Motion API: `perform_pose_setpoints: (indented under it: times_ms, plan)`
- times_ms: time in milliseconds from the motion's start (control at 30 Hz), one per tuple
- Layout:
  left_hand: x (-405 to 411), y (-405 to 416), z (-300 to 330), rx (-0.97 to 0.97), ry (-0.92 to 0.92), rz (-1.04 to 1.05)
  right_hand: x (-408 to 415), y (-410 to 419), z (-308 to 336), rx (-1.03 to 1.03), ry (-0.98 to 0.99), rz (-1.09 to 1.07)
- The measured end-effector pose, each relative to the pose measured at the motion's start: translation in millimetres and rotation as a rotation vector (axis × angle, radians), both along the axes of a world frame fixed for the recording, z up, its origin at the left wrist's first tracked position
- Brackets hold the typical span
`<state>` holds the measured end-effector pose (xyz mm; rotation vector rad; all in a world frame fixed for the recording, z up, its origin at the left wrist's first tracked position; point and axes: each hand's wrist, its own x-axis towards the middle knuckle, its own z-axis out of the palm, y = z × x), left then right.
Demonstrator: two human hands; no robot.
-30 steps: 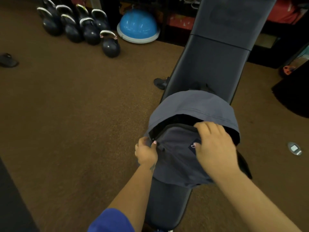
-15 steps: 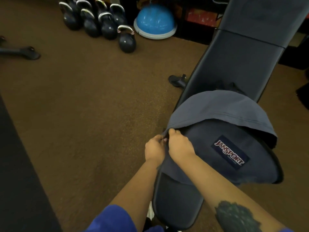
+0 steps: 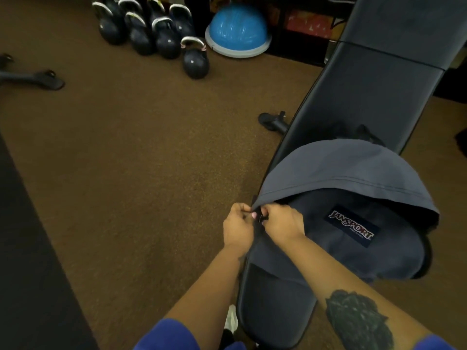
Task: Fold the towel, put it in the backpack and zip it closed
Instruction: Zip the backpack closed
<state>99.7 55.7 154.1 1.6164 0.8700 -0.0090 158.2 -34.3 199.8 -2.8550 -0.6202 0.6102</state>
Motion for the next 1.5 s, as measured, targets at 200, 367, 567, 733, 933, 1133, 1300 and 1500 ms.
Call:
perform_pose_setpoints:
  times_ms: [200,367,567,733,933,1133,1300,1500]
  plan:
    - [1,3,-4,0.01,-0.017,-0.003,-6,-6,-12,0.089,-0.052,0.12]
    - [2,7,-7,0.012,-0.033,-0.056,-9,-8,-20,0.089,-0.137,0.2]
    - [-6,9,-9,0.006,-0.051,-0.121,-5,-2,-15,0.034,-0.216,0.213]
    - [-12,3,-6,0.2,-0.009,-0.251,-12,3,-9,0.045,-0.272,0.208]
    - [-4,0,-2,0.295,0.091,-0.271,-13,-3,0,0.116,-0.501,0.187]
    - [-5,11,-2,0.328,0.201,-0.33,2,-15,22,0.364,-0.65,0.045]
    - [-4,17,2,0.35,0.287,-0.366,13,-29,51,0.437,-0.756,-0.058]
    - [13,8,49,0.512,0.083,-0.548,9,-38,72,0.45,-0.604,-0.243]
